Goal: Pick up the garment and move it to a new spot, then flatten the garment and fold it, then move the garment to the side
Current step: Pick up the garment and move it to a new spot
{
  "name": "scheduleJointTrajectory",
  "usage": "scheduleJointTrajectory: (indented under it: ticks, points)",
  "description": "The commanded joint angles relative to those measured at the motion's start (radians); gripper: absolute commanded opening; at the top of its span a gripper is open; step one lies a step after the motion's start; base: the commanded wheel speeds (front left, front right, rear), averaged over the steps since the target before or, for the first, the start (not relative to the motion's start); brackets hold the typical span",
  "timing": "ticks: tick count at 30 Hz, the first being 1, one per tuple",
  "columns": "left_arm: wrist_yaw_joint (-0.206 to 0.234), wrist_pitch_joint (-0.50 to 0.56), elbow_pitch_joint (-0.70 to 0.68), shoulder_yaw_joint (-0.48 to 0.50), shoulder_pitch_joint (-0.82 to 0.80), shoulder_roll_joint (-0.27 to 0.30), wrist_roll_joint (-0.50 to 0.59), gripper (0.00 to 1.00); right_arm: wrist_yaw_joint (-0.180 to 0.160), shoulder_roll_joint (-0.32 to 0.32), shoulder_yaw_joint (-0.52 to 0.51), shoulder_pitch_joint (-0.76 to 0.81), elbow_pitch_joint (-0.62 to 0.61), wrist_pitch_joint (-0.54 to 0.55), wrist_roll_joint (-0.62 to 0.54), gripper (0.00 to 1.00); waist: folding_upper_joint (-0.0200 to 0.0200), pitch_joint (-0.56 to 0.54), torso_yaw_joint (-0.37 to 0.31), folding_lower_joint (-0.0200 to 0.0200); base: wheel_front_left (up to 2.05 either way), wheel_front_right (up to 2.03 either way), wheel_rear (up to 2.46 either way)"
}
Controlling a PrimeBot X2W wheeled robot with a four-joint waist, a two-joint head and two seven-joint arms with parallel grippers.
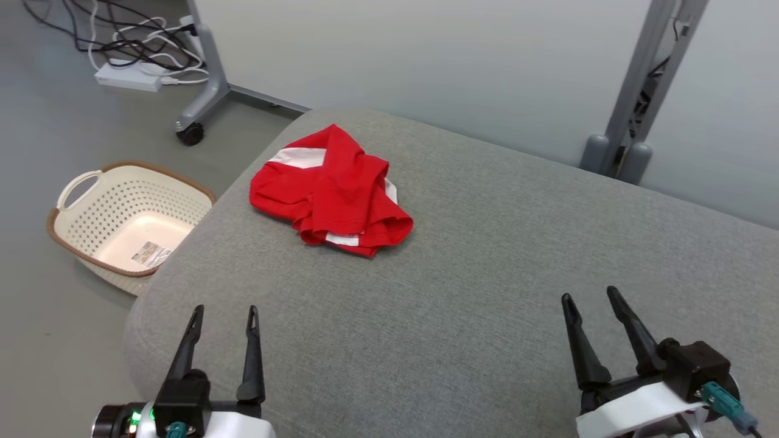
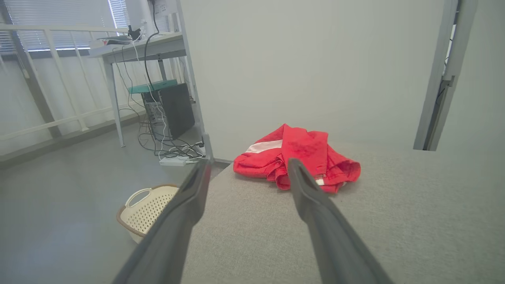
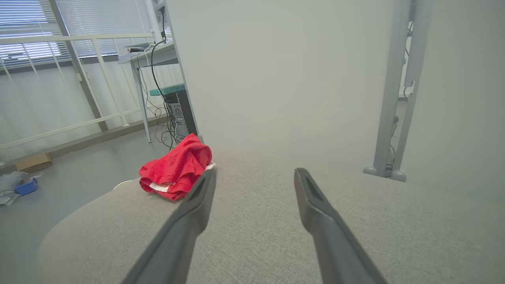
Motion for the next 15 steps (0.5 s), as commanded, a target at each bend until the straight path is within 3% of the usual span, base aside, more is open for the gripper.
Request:
scheduleJointTrajectory:
  ticks: [1,15]
  points:
    - [0.005,0.0,-0.008,0.01,0.009,0.004,-0.007,1.0,0.0,-0.005,0.004,-0.008,0.008,0.0,0.004,1.0,0.0,-0.004,0.013,0.0,0.0,0.0,0.0]
    - [0.027,0.0,-0.055,0.036,-0.007,0.004,-0.044,1.0,0.0,-0.005,0.024,-0.023,0.03,0.0,0.024,1.0,0.0,0.001,0.019,0.0,0.0,0.0,0.0]
